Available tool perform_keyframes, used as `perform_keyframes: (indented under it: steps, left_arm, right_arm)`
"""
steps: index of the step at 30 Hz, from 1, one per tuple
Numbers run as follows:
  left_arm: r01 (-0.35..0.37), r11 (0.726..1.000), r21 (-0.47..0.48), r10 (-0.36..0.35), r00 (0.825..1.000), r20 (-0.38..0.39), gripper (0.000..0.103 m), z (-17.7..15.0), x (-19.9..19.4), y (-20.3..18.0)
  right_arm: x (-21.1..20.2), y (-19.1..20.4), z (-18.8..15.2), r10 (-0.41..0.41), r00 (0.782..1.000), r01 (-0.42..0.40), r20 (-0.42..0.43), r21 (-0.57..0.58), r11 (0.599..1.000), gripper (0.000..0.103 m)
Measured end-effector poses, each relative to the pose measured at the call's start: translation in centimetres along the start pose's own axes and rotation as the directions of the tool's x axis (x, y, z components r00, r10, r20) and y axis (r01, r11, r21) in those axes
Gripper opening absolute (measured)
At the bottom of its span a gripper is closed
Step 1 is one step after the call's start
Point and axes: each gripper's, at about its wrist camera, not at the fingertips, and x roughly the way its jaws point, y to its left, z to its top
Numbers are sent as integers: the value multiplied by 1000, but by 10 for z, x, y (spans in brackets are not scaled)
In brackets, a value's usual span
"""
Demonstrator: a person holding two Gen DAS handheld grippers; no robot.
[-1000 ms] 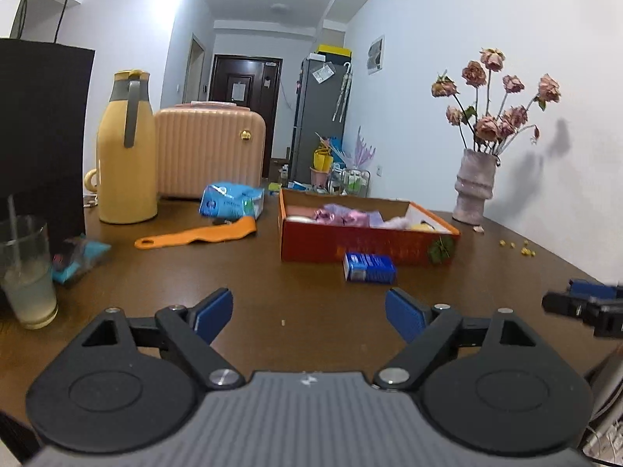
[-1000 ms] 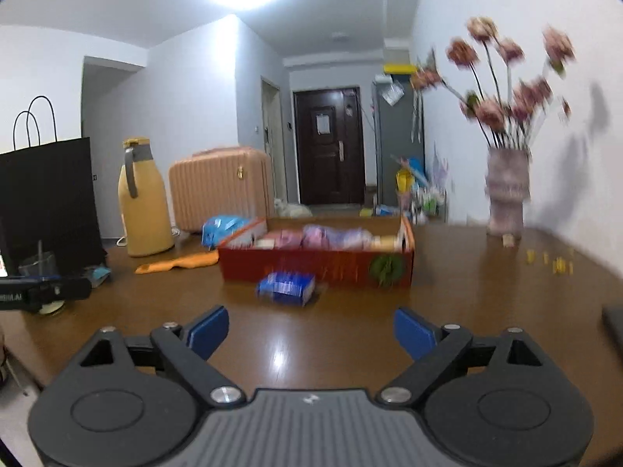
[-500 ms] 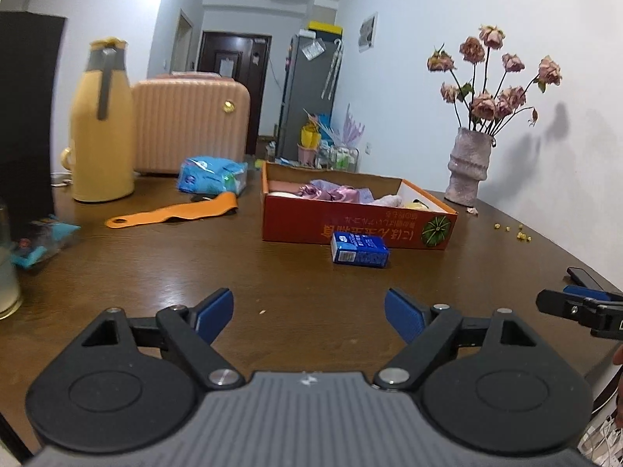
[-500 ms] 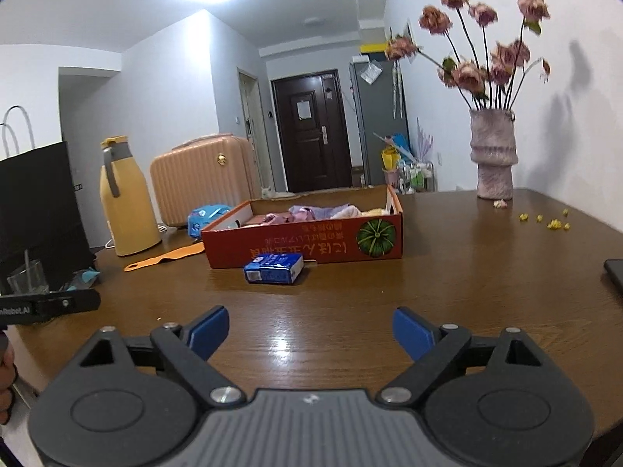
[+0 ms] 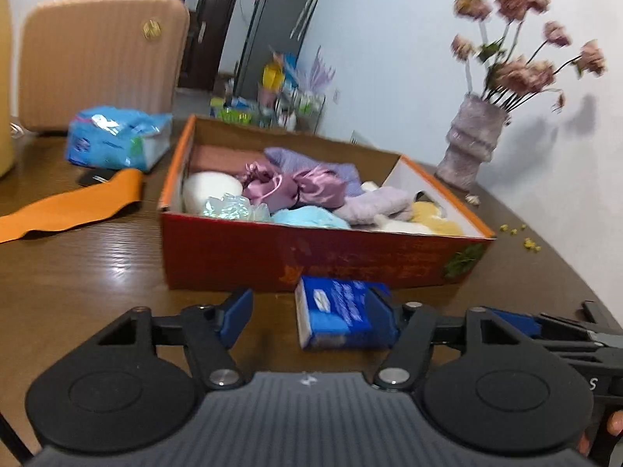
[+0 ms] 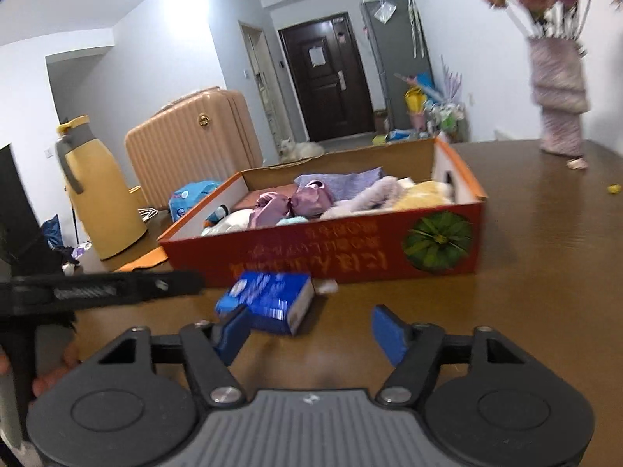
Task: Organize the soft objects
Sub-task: 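Grasp the blue tissue packet with both grippers, then carry the blue tissue packet into the box with both grippers and release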
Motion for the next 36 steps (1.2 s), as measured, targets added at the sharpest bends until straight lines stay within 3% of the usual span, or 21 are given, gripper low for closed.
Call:
perform_keyframes:
  steps: [2, 3, 4, 5, 10, 15, 18, 20, 21, 24, 26, 29, 32, 36]
  left_arm:
    - [4, 1000, -15, -4, 999, -39, 53, 3, 22, 6]
    - [10, 1000, -20, -11, 998, -55, 40, 2, 30, 9]
    - [14, 1000, -26, -16, 998, -62, 37, 0, 36, 11]
    - [36, 999, -34, -37, 998, -45, 37, -2, 37, 15]
    - [63, 996, -60, -66, 996, -54, 35, -4, 39, 22]
    - [68, 996, -59, -71, 996, -53, 32, -5, 37, 19]
    - [122, 986, -111, -130, 990, -63, 40, -7, 39, 24]
    - [144, 986, -86, -150, 987, -59, 40, -8, 40, 21]
    - [148, 986, -83, -153, 986, -61, 35, -8, 40, 19]
    - [152, 984, -91, -158, 985, -66, 34, -8, 40, 19]
    - [162, 978, -132, -174, 981, -84, 32, -5, 42, 23]
    - [160, 966, -205, -185, 977, -110, 23, -5, 36, 26]
    - [136, 977, -162, -156, 981, -114, 21, -22, 8, 7]
    - [124, 990, -73, -130, 988, -89, 21, -60, -43, -28]
  right_arm:
    - [27, -3, 9, 2, 999, -2, -32, 16, 1000, 52]
    - [38, -5, 13, 6, 999, -6, -42, 23, 1000, 49]
    - [49, -7, 15, 22, 998, -21, -52, 30, 999, 40]
    - [60, -8, 16, 38, 997, -35, -70, 36, 999, 34]
    - [78, -13, 15, 102, 991, -97, -84, 65, 993, 25]
    - [77, -19, 12, 147, 986, -139, -81, 103, 985, 22]
    - [78, -19, 10, 151, 986, -143, -76, 101, 985, 22]
    - [78, -21, 10, 161, 984, -153, -75, 106, 982, 22]
    - [78, -22, 10, 165, 983, -157, -75, 110, 981, 22]
    - [77, -20, 9, 159, 985, -151, -72, 97, 984, 22]
    - [76, -20, 9, 160, 985, -153, -69, 96, 984, 22]
    - [75, -25, 9, 177, 981, -167, -73, 133, 977, 20]
    - [48, -14, -4, 148, 987, -140, -67, 114, 984, 19]
    - [-19, 5, -41, 114, 993, -112, -23, 98, 989, 18]
